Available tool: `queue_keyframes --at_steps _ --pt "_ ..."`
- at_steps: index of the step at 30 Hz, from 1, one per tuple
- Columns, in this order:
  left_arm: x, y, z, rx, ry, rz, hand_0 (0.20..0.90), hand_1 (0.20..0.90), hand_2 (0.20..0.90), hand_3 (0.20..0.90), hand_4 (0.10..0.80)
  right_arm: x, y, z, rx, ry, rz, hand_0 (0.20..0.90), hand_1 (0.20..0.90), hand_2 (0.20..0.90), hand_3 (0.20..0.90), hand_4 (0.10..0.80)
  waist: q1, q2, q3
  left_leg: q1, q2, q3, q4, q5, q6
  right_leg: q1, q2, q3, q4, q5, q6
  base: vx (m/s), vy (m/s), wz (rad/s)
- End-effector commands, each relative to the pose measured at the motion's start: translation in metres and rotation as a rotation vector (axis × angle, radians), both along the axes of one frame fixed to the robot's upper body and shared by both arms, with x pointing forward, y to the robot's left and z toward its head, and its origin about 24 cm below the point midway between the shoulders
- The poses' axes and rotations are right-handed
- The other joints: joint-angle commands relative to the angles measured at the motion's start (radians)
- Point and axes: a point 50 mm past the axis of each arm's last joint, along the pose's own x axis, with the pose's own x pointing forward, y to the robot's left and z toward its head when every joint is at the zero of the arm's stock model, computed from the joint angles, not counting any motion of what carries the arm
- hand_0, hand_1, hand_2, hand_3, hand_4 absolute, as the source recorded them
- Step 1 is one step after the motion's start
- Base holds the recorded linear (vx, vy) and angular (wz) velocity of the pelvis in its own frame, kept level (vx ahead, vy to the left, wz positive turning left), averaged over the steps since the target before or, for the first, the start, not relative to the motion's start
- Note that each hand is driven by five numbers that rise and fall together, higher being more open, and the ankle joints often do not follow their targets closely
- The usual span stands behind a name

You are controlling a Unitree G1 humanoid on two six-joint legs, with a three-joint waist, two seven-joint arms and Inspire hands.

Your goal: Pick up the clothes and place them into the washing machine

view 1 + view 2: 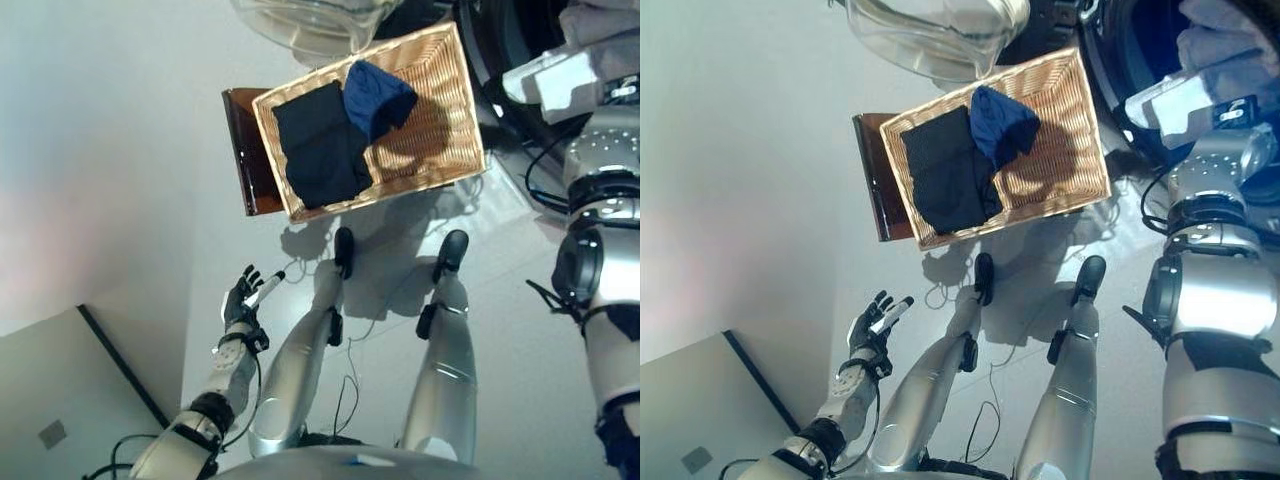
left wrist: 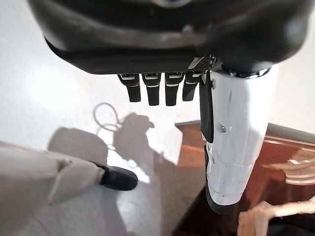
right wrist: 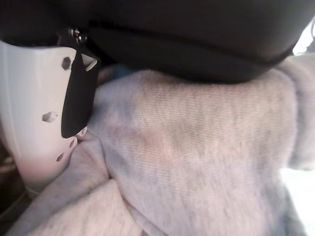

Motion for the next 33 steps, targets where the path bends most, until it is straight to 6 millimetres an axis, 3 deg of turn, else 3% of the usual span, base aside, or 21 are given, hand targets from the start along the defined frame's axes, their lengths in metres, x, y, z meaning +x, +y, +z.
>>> queue_keyframes --at_steps 1,6,7,8,14,25,33 --pt "-0.018 0.023 -0.009 0.045 0.02 0.053 0.9 0.9 0.9 0.9 0.8 -0.055 -0.032 0.1 -0.184 -0.295 -0.204 0.2 0.2 0.2 0.2 0.3 -0.006 0.049 -0.02 -0.023 0.037 0.007 -0.008 -0.021 -0.114 0.045 0.015 0.115 0.086 -0.158 0.004 0.0 0.0 0.0" --pt "-0.013 0.024 -0.006 0.056 0.004 0.059 0.9 0.9 0.9 0.9 0.8 -0.063 -0.036 0.109 -0.159 -0.361 -0.225 0.2 0.2 0.2 0.2 0.3 -0.008 0.061 -0.034 -0.018 0.022 0.005 -0.008 -0.026 -0.115 0.049 0.008 0.108 0.092 -0.166 0.003 0.022 0.015 0.1" --pt "-0.012 0.024 -0.005 0.057 0.0 0.058 0.9 0.9 0.9 0.9 0.8 -0.063 -0.035 0.11 -0.173 -0.344 -0.223 0.488 0.488 0.488 0.488 0.506 -0.008 0.061 -0.036 -0.015 0.022 0.006 -0.008 -0.027 -0.115 0.053 0.006 0.105 0.089 -0.164 0.004 0.009 0.008 0.12" --pt "-0.012 0.023 -0.005 0.057 0.0 0.058 0.9 0.9 0.9 0.9 0.8 -0.063 -0.035 0.11 -0.174 -0.343 -0.223 0.9 0.9 0.9 0.9 0.8 -0.009 0.062 -0.035 -0.015 0.022 0.006 -0.008 -0.027 -0.115 0.054 0.006 0.105 0.089 -0.164 0.004 0.002 0.008 0.11" --pt "-0.01 0.028 -0.005 0.067 0.009 0.075 0.9 0.9 0.9 0.9 0.8 -0.046 -0.02 0.104 -0.218 -0.261 -0.166 0.9 0.9 0.9 0.9 0.8 -0.02 0.05 -0.038 0.014 0.024 0.006 -0.008 -0.036 -0.112 0.097 0.009 0.091 0.057 -0.149 0.004 0.0 0.002 0.02" --pt "-0.012 0.034 -0.008 0.065 0.03 0.105 0.9 0.9 0.9 0.9 0.8 -0.031 -0.004 0.097 -0.264 -0.23 -0.114 0.9 0.9 0.9 0.9 0.8 -0.029 0.018 -0.041 0.048 0.034 0.023 -0.008 -0.037 -0.102 0.133 0.015 0.101 0.01 -0.123 0.004 -0.008 0.012 -0.02" --pt "-0.01 0.042 -0.006 0.076 0.025 0.139 0.9 0.9 0.9 0.9 0.8 -0.017 0.013 0.08 -0.265 -0.21 -0.075 0.9 0.9 0.9 0.9 0.8 -0.037 -0.019 -0.037 0.036 0.039 0.037 0.05 -0.043 -0.098 0.161 0.021 0.101 -0.004 -0.104 -0.005 -0.022 0.007 -0.02"
